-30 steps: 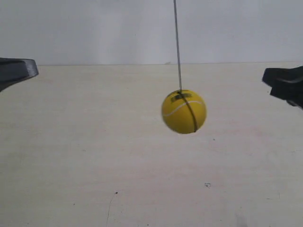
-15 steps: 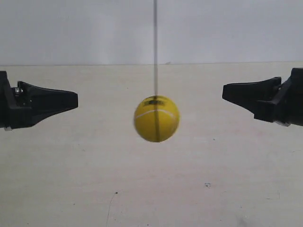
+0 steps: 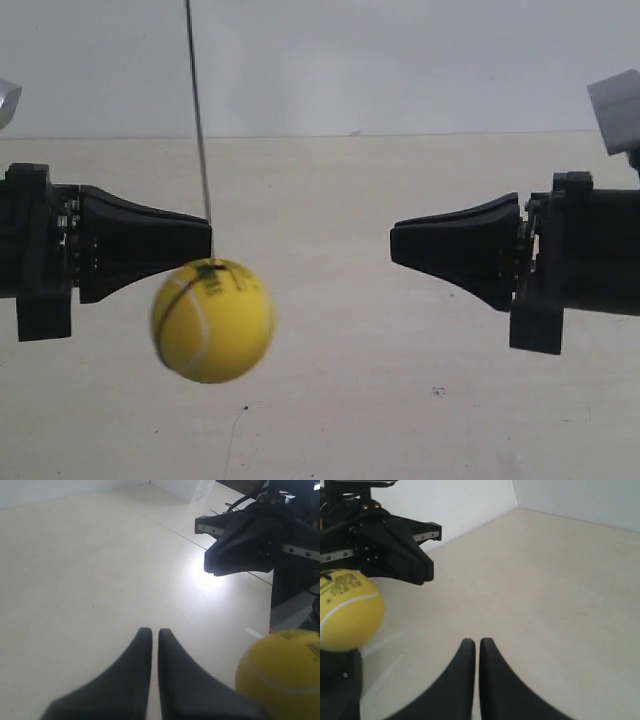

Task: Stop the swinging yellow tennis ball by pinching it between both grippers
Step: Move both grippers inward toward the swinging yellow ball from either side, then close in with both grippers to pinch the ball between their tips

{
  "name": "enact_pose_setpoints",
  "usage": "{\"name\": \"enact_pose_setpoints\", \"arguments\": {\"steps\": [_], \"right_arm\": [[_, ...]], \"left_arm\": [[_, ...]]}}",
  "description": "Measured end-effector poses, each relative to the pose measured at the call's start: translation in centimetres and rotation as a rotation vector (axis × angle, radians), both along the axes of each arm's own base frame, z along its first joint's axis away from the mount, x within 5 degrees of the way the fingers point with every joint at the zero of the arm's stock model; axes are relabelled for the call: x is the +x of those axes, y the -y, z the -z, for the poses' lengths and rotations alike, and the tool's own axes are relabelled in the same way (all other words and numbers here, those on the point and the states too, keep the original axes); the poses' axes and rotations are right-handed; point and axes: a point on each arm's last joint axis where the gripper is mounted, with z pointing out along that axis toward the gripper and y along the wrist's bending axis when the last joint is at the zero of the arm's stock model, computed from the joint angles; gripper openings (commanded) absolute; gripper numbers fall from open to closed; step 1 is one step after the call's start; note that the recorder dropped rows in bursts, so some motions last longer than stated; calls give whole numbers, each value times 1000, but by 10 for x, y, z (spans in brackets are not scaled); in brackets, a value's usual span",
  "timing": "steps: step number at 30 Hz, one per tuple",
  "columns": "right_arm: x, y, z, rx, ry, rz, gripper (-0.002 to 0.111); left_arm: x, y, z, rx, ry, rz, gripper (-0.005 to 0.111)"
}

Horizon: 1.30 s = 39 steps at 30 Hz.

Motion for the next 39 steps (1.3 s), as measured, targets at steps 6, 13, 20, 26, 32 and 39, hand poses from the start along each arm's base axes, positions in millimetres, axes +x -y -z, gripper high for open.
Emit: {"name": "enact_pose_setpoints", "arguments": {"steps": [6, 13, 20, 26, 32, 39], "right_arm": [[-6, -8, 0, 1, 3, -53, 0], [-16, -19, -1, 14, 6, -134, 0], [-14, -19, 0, -11, 22, -117, 0], [3, -9, 14, -182, 23, 83, 0], [11, -1, 20, -251, -19, 203, 0], [3, -9, 13, -158, -20, 98, 0]], "left_arm": [[-2, 2, -1, -8, 2, 19, 5], [-2, 2, -1, -11, 2, 23, 5], [-3, 3, -2, -21, 1, 38, 5], [-7, 5, -5, -55, 1, 86, 5], [-13, 12, -6, -71, 0, 142, 5], [-23, 27, -5, -47, 31, 232, 5]]}}
